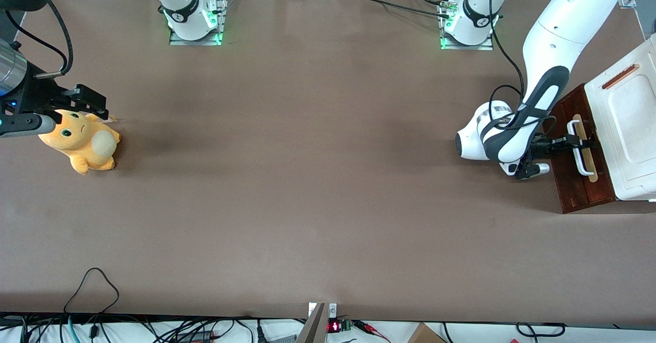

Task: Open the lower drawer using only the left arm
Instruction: 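Close the left gripper around the white drawer handle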

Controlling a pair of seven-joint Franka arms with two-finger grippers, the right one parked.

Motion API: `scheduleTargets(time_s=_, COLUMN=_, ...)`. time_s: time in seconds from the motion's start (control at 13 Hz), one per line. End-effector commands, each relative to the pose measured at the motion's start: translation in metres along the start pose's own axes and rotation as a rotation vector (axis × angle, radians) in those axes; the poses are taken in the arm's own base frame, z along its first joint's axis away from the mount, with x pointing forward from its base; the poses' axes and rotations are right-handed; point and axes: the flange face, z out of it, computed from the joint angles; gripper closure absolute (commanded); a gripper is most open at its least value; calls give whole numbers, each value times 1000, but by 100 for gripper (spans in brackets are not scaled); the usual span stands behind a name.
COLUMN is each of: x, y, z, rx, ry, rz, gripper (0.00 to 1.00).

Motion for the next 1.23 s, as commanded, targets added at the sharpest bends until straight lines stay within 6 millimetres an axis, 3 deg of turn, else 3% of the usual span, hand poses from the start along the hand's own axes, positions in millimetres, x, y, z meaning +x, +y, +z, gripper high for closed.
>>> scheduleTargets(time_s=0.0, x=2, y=0, z=0, rx=15, ry=23, rz=-6, gripper=68)
scheduleTargets(time_s=0.77, x=3, y=-2, z=0, rx=16, ry=24, rz=-14, gripper=90)
scheduleTargets(time_s=1.0, x=6, y=-8, z=-11, rx=15, ry=40, rz=-28, gripper=96)
scheduleTargets(time_s=1.15, x=7, y=-10, z=-33, rx=18, ry=73, rz=-48, gripper=98)
